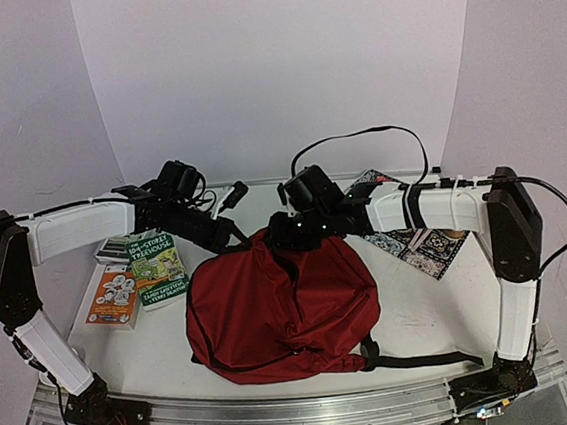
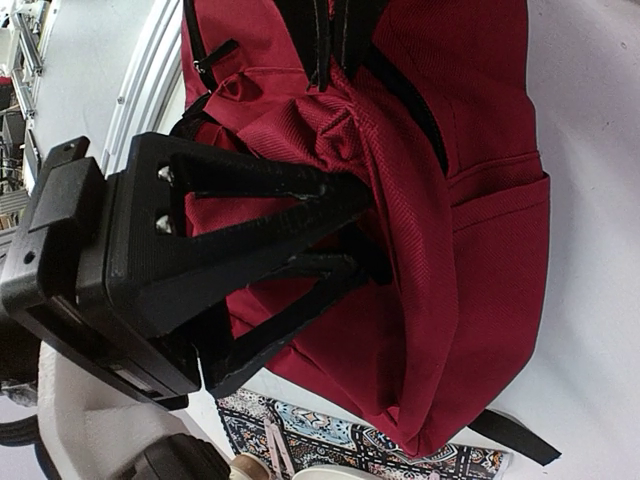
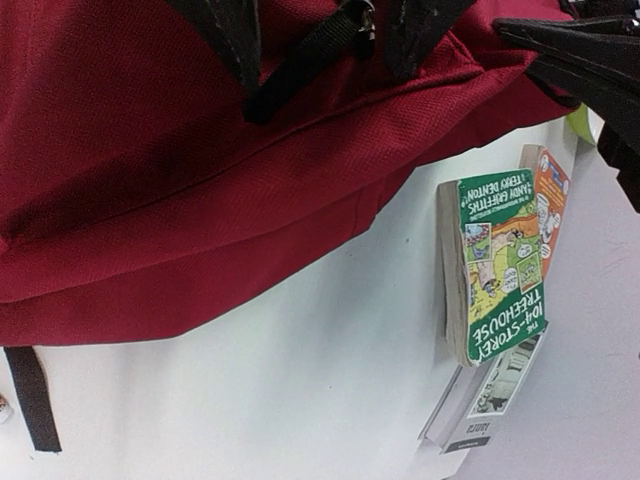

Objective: Pack the student bag
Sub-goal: Grab the lower front pocket of the student bag.

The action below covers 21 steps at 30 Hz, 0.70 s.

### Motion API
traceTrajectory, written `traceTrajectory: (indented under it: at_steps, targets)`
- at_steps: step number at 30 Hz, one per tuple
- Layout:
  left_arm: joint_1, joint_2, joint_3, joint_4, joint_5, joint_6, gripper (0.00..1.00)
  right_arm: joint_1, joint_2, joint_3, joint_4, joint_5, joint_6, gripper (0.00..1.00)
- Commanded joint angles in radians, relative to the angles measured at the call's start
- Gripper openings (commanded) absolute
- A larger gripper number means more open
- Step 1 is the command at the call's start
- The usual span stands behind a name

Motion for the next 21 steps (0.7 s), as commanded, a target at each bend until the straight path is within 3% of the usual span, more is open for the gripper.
traceTrajectory:
  at_steps: [1, 9, 15, 19, 21]
  targets:
    - [-0.006, -0.038, 0.019, 0.1, 0.039, 0.004, 0.0, 0.012, 0.011, 0.03, 0.033, -0.088, 0.003, 0.38]
    - [-0.006, -0.054, -0.002, 0.104, 0.0, 0.001, 0.0, 0.013, -0.019, -0.006, 0.039, -0.053, -0.012, 0.16]
    - [-0.006, -0.078, -0.018, 0.108, -0.002, -0.002, 0.0, 0.012, -0.037, -0.034, 0.041, -0.014, -0.011, 0.12]
    - [-0.006, -0.087, -0.026, 0.112, -0.008, -0.006, 0.0, 0.012, -0.045, -0.048, 0.045, 0.001, -0.015, 0.01]
    - [-0.005, -0.089, -0.031, 0.113, -0.026, -0.008, 0.0, 0.011, -0.063, -0.061, 0.056, 0.002, -0.019, 0.0]
